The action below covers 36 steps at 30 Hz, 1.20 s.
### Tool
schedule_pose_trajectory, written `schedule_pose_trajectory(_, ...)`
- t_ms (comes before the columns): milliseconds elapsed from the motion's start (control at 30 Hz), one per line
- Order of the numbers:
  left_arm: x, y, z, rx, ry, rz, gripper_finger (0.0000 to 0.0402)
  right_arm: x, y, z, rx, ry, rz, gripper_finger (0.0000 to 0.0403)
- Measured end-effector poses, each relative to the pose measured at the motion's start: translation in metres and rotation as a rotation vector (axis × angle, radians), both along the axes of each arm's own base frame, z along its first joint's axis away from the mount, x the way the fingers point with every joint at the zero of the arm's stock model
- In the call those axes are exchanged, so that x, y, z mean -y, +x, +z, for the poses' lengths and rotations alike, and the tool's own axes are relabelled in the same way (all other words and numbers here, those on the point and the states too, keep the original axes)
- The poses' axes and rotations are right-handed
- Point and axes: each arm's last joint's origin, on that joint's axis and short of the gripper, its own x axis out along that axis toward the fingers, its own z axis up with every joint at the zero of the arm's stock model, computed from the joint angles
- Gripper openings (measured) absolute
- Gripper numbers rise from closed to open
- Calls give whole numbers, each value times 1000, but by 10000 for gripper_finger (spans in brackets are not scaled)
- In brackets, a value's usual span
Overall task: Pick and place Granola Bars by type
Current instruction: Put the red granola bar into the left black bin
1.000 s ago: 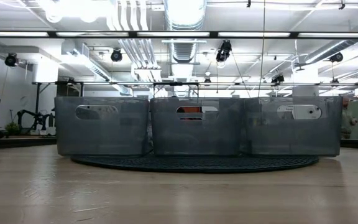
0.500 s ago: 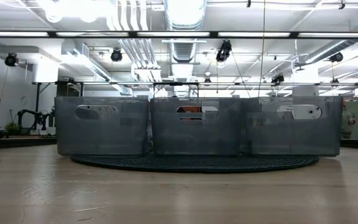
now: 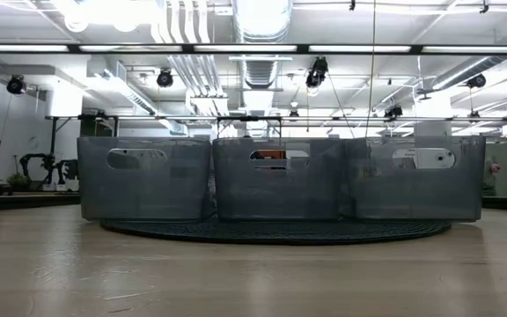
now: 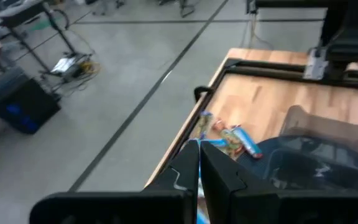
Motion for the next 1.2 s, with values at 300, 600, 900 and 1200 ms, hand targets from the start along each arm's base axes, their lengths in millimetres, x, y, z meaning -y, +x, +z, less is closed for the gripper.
schedule_pose_trajectory(300,-20,-4,5,29,-17,-11,0,40,-7,1,-11,67,30,9)
schedule_pose_trajectory(600,-30,-3,5,65,-70,-110,0,74,-1,-9,-98,39,20,9)
schedule_pose_trajectory(900,-30,-3,4,61,-66,-113,0,100,0,-18,-81,197,169,36)
schedule_pose_trajectory(1200,-31,0,3,54,-69,-112,0,126,5,-29,-103,243,147,149)
